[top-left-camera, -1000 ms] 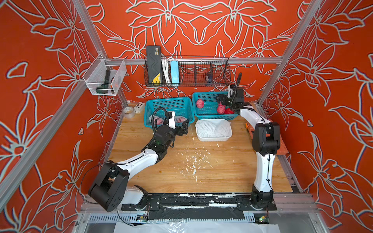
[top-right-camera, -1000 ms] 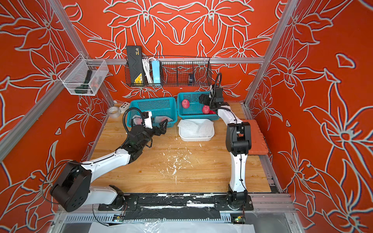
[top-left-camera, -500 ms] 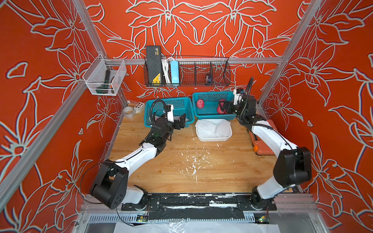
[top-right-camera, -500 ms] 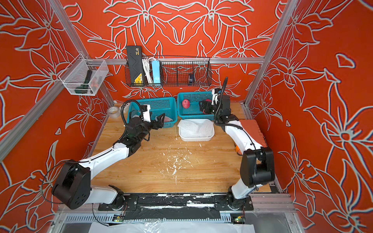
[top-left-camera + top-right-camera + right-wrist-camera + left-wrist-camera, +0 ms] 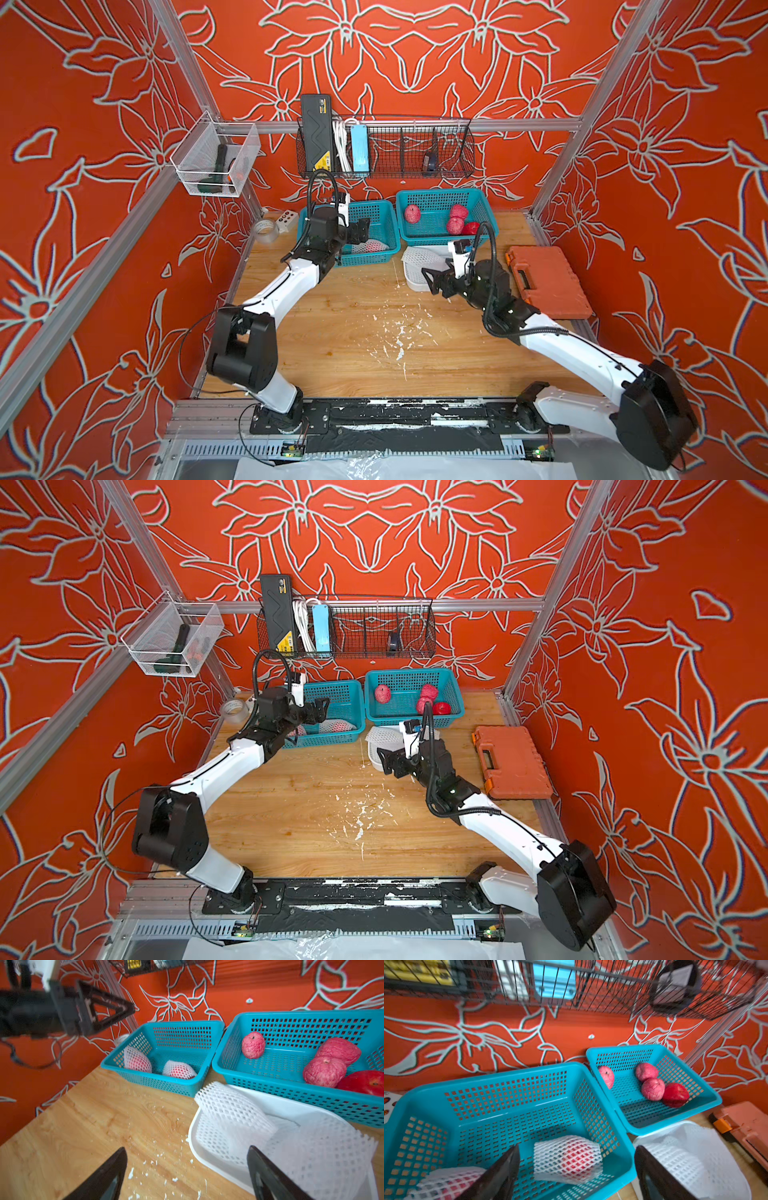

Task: Remove foam nets from apples
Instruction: Pick up the apple from the basket.

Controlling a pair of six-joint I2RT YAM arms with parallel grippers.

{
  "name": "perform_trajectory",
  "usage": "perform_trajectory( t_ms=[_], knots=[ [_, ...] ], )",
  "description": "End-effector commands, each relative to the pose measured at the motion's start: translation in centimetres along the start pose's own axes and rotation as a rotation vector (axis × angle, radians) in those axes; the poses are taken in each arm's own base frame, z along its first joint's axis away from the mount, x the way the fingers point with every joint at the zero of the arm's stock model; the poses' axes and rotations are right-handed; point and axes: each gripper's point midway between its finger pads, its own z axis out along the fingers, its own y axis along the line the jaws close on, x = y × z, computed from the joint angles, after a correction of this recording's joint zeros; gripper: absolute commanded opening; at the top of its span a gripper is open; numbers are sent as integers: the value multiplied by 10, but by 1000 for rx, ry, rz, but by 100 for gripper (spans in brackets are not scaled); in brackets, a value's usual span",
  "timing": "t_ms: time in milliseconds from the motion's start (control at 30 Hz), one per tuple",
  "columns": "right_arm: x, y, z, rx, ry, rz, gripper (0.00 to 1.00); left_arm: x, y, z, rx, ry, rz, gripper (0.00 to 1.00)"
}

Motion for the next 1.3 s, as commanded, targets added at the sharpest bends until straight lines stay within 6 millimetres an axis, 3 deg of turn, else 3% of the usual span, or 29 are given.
perform_trajectory(
  t_ms=[0, 67, 167, 367, 500, 600, 867, 1267],
  knots=[
    [14, 2, -6, -12, -6, -99, 90, 36, 0, 20, 34, 198, 39, 84],
    [34, 1, -6, -18, 6, -119, 90, 40, 1, 32, 42, 243, 60, 85],
    [47, 3, -4, -39, -24, -109, 90, 49, -2, 53, 88, 309, 115, 87],
    [55, 16, 2, -95, -31, -108, 90, 75, -1, 95, 160, 449, 237, 88],
    [57, 20, 3, -107, -33, -116, 90, 101, 1, 111, 208, 559, 337, 89],
    [56, 21, 3, -106, -33, -113, 90, 110, 6, 115, 218, 606, 411, 89],
    [59, 22, 8, -113, -15, -96, 90, 120, -4, 116, 328, 582, 533, 92],
    [64, 18, 15, -93, 14, -93, 90, 138, -7, 120, 416, 611, 604, 95]
  ],
)
